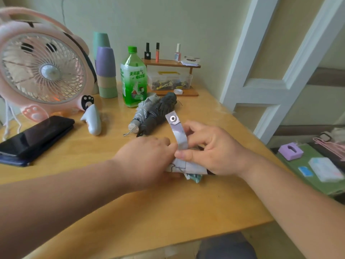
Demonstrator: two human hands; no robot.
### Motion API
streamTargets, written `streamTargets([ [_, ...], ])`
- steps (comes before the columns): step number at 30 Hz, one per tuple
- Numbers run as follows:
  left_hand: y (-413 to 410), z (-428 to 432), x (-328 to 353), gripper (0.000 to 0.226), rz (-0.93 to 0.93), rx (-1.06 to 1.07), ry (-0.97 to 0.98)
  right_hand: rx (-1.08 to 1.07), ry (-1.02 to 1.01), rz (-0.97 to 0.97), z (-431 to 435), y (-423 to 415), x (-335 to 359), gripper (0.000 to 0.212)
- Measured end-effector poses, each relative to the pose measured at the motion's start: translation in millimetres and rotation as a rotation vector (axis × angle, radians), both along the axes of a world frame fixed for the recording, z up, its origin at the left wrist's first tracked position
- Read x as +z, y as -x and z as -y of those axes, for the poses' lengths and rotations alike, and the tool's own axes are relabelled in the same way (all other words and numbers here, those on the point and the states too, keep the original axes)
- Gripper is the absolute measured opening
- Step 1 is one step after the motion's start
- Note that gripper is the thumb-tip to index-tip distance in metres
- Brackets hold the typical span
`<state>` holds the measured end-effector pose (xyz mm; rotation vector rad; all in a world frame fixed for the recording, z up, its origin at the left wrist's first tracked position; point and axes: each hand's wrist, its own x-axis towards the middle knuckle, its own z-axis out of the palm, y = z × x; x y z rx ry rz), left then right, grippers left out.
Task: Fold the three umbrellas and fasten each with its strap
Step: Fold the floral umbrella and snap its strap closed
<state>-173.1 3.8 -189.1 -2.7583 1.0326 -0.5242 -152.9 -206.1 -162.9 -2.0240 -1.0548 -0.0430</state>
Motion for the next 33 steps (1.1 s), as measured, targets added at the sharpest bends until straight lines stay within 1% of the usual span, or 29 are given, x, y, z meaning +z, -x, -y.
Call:
streamTargets([
  [1, 1.1, -0.6, -10.6, 0.051, 0.046, -0.05, 0.03, 0.028, 0.008, -0.137, 0.0, -1.6, -1.5, 0.013],
  [3, 2.8, -2.3, -22.0, 0.071, 0.147, -0.124, 0.118, -0.022, 0.006, -0.296, 0.8, -5.9, -8.4, 0.006],
  [5, 3.0, -2.9, -24.2, 0.077, 0.151, -0.091, 0.17, -0.149, -0.016, -0.395, 1.3, -10.1, -12.8, 0.05],
  [6, 4.5, -2.9, -25.9, 0.074, 0.147, -0.072, 0.189, -0.199, -0.031, -0.439, -0.8, -9.2, -12.9, 0.059],
  [7, 8.4, -2.4, -26.0, 0.069, 0.156, -0.06, 0.208, -0.246, -0.041, -0.45, -2.7, -7.1, -12.5, 0.055],
  [8, 11.8, -3.3, -28.3, 0.063, 0.172, -0.051, 0.213, -0.265, -0.032, -0.445, -5.2, -3.9, -11.5, 0.047],
  [9, 15.7, -4.1, -30.6, 0.059, 0.175, -0.046, 0.222, -0.29, -0.001, -0.442, -6.4, -0.8, -10.8, 0.041],
  [12, 31.8, -7.7, -33.3, 0.056, 0.09, 0.0, 0.219, -0.327, 0.052, -0.387, -8.6, 12.5, -12.8, 0.038],
  [14, 37.8, -10.5, -23.7, 0.058, -0.022, 0.003, 0.28, -0.334, 0.097, -0.312, -9.7, 21.4, -13.5, 0.038],
  [15, 37.2, -11.9, -13.7, 0.058, -0.151, 0.014, 0.327, -0.341, 0.108, -0.265, -9.9, 25.7, -13.8, 0.038],
  [16, 33.0, -13.5, -3.3, 0.059, -0.321, 0.052, 0.36, -0.346, 0.091, -0.22, -9.8, 28.6, -15.5, 0.038],
  [17, 25.6, -15.1, 6.3, 0.058, -0.458, 0.091, 0.355, -0.342, 0.062, -0.166, -10.0, 32.2, -17.0, 0.037],
  [19, 11.7, -14.5, 21.3, 0.062, -0.619, 0.18, 0.214, -0.312, 0.009, -0.044, -8.7, 36.4, -25.2, 0.04],
  [21, 4.4, -9.1, 22.2, 0.067, -0.678, 0.219, 0.08, -0.234, -0.018, 0.065, -4.1, 40.0, -36.7, 0.042],
  [22, 3.4, -7.6, 19.2, 0.064, -0.685, 0.21, 0.03, -0.195, -0.026, 0.099, -1.3, 41.5, -40.9, 0.041],
  [24, 7.5, -5.1, 16.4, 0.056, -0.638, 0.159, -0.056, -0.152, 0.005, 0.144, 1.7, 45.0, -38.9, 0.036],
  [25, 8.9, -6.5, 16.1, 0.055, -0.533, 0.105, -0.094, -0.135, 0.035, 0.145, 1.3, 46.1, -32.3, 0.03],
  [27, 5.6, -10.1, 16.3, 0.056, -0.186, -0.055, -0.125, -0.092, 0.05, 0.105, 0.4, 41.6, -12.6, 0.014],
  [28, 1.2, -11.1, 17.1, 0.062, -0.038, -0.122, -0.098, -0.081, 0.036, 0.094, 0.1, 35.4, -1.4, 0.011],
  [29, -2.9, -10.9, 18.1, 0.07, 0.037, -0.156, -0.053, -0.08, 0.03, 0.095, -0.8, 27.9, 9.0, 0.011],
  [30, -7.5, -10.7, 17.6, 0.076, 0.068, -0.162, -0.007, -0.093, 0.032, 0.097, -2.3, 19.4, 15.7, 0.012],
  [31, -11.0, -10.6, 16.1, 0.077, 0.116, -0.172, 0.032, -0.112, 0.03, 0.081, -4.4, 10.8, 16.7, 0.012],
  [33, -16.3, -13.4, 5.2, 0.072, 0.254, -0.195, 0.083, -0.14, -0.005, -0.006, -9.8, -2.8, 5.1, 0.012],
])
